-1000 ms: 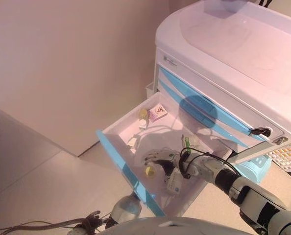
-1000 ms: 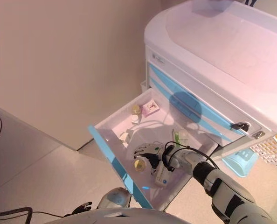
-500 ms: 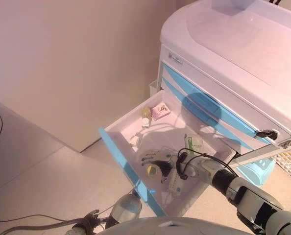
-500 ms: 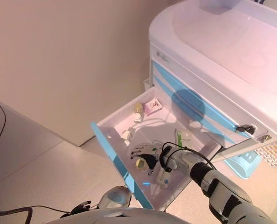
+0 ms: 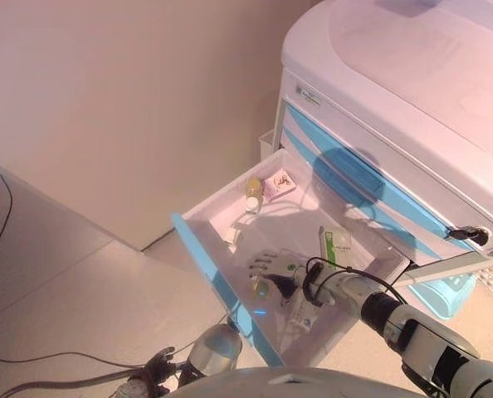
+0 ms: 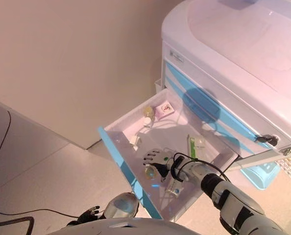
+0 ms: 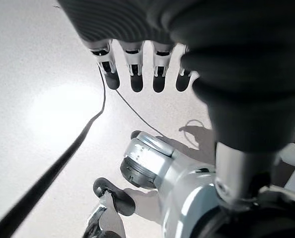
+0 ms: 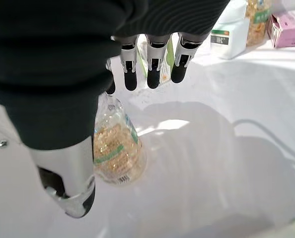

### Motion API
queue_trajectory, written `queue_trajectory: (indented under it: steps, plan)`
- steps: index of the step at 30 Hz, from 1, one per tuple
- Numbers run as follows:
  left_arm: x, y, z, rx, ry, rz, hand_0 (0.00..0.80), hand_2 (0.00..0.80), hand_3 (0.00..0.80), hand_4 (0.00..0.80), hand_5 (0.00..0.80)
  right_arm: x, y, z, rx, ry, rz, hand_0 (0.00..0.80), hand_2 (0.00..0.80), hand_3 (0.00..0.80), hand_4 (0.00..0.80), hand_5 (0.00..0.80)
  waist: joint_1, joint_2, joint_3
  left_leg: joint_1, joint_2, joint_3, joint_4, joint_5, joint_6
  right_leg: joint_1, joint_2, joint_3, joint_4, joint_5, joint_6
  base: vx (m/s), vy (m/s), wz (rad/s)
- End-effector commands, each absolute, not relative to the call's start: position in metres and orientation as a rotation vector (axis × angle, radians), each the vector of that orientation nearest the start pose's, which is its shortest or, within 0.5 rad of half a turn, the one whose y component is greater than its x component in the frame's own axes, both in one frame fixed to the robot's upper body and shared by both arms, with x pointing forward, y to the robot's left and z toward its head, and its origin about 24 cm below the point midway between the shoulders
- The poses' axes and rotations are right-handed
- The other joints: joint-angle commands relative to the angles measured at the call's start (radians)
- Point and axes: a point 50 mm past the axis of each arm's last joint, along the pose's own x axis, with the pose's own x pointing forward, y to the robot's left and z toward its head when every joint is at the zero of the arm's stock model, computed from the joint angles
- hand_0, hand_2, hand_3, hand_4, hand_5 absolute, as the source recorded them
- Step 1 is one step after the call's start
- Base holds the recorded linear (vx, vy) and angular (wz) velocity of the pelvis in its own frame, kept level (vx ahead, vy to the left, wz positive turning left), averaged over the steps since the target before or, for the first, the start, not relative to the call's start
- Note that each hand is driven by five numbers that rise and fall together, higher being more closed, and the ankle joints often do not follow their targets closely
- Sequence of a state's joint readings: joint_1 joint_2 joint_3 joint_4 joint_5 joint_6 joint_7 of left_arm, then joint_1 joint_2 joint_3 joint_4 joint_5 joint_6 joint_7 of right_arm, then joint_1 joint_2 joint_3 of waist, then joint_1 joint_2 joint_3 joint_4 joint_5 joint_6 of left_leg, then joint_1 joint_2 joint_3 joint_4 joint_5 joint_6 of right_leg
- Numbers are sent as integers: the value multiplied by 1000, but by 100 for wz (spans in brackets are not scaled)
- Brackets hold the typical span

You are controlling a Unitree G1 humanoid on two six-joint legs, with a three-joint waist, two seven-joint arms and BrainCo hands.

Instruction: Open the drawer and pick up the medicine

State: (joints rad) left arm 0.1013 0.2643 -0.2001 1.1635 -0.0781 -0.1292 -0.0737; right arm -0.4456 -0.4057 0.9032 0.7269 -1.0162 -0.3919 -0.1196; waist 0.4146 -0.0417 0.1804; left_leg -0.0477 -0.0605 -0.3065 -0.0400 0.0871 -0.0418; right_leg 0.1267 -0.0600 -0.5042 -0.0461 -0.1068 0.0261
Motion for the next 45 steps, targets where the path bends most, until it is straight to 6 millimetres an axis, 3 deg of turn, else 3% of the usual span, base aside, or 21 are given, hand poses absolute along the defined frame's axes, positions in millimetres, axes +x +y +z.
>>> queue_trajectory:
  steps: [1, 31, 34, 35, 36, 38, 40, 45]
  plan:
    - [67, 239, -160, 277, 1178, -64, 0, 0, 0, 0, 0, 247, -74, -39, -1549, -430, 1106, 0, 0, 0, 0, 0, 11, 7, 1, -7, -37, -27, -25, -27, 17, -64, -40, 49, 76, 37, 15, -80, 70, -2]
    - [71, 236, -160, 278, 1167, -78, 0, 0, 0, 0, 0, 242, -68, -40, -1520, -468, 1111, 0, 0, 0, 0, 0, 9, 11, 8, -14, -40, -25, -29, -25, 19, -68, -42, 52, 63, 45, 19, -3, 2, 0]
    - [70, 236, -160, 278, 1168, -77, 0, 0, 0, 0, 0, 241, -69, -41, -1516, -466, 1119, 307, 307, 307, 307, 307, 9, 11, 6, -14, -39, -24, -30, -25, 19, -68, -42, 52, 62, 46, 20, 0, 0, 0]
    - [70, 237, -160, 279, 1168, -77, 0, 0, 0, 0, 0, 241, -69, -41, -1517, -468, 1123, 461, 461, 461, 461, 461, 10, 11, 6, -15, -39, -25, -30, -25, 19, -68, -42, 52, 62, 46, 20, 0, 0, 0]
    - [71, 237, -160, 278, 1167, -76, 0, 0, 0, 0, 0, 240, -68, -42, -1518, -469, 1124, 565, 565, 565, 565, 565, 10, 11, 7, -15, -39, -25, -30, -25, 19, -69, -42, 52, 62, 46, 20, 0, 0, 0]
    - [71, 237, -160, 281, 1166, -77, 0, 0, 0, 0, 0, 241, -68, -41, -1519, -471, 1124, 722, 722, 722, 722, 722, 11, 11, 9, -16, -40, -26, -30, -24, 19, -70, -42, 52, 63, 46, 21, 0, 0, 0]
    - [71, 237, -160, 281, 1165, -76, 0, 0, 0, 0, 0, 240, -67, -42, -1521, -470, 1123, 800, 800, 800, 800, 800, 11, 11, 10, -16, -40, -27, -30, -23, 20, -71, -41, 52, 63, 47, 21, 0, 0, 0]
    - [72, 236, -160, 284, 1167, -75, 0, 0, 0, 0, 0, 240, -68, -42, -1526, -469, 1123, 800, 800, 800, 800, 800, 11, 7, 9, -15, -40, -26, -31, -24, 21, -68, -40, 52, 59, 48, 21, 0, 0, 0]
